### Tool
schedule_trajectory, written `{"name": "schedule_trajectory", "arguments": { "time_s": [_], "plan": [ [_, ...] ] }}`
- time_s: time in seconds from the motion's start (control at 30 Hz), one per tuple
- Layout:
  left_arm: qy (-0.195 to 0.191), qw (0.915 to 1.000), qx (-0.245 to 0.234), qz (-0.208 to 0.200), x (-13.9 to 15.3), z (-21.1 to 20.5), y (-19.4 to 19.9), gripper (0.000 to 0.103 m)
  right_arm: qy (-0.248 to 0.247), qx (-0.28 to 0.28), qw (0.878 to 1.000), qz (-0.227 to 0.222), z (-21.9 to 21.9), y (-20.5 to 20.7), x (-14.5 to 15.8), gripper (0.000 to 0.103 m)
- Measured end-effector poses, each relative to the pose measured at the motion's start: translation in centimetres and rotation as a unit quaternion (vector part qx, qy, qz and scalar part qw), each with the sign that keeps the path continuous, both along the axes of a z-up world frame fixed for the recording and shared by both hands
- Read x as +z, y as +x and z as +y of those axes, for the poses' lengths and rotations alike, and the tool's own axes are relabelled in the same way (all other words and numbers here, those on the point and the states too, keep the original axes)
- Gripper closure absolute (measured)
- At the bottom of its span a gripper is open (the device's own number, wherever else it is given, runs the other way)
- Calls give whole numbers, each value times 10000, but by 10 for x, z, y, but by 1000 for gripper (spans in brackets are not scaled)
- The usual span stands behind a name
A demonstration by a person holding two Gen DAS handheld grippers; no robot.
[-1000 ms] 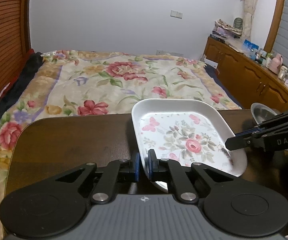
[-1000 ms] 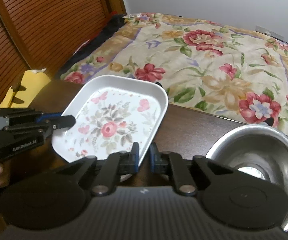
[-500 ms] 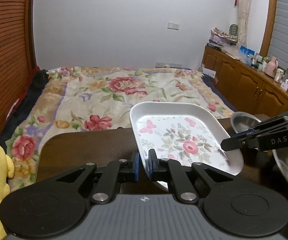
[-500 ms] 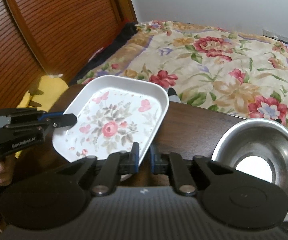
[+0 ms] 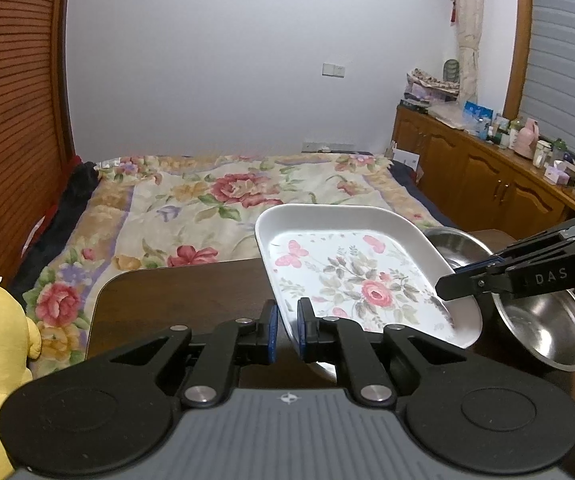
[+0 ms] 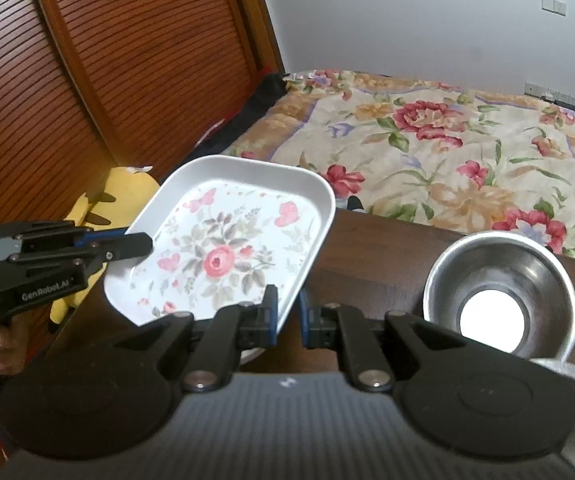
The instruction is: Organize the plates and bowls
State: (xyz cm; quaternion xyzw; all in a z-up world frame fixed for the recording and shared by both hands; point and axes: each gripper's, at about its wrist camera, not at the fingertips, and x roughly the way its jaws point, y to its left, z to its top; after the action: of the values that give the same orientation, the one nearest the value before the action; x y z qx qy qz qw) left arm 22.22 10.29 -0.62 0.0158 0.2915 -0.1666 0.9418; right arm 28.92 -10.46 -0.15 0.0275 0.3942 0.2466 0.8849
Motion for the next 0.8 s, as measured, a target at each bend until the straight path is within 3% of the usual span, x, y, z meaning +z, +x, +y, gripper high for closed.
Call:
{"name": "schedule_trajectory", "arguments": {
  "time_s": [0.37,0.8],
  "plan": [
    [16,9998,-100,-166,14,-4,-38,90,28,-25,9999,-163,-9,-30,11,91],
    [86,9998,-175,-38,-1,-6,-70,91,-5,91,9999,-78,-13,-68,-3,90]
  ]
}}
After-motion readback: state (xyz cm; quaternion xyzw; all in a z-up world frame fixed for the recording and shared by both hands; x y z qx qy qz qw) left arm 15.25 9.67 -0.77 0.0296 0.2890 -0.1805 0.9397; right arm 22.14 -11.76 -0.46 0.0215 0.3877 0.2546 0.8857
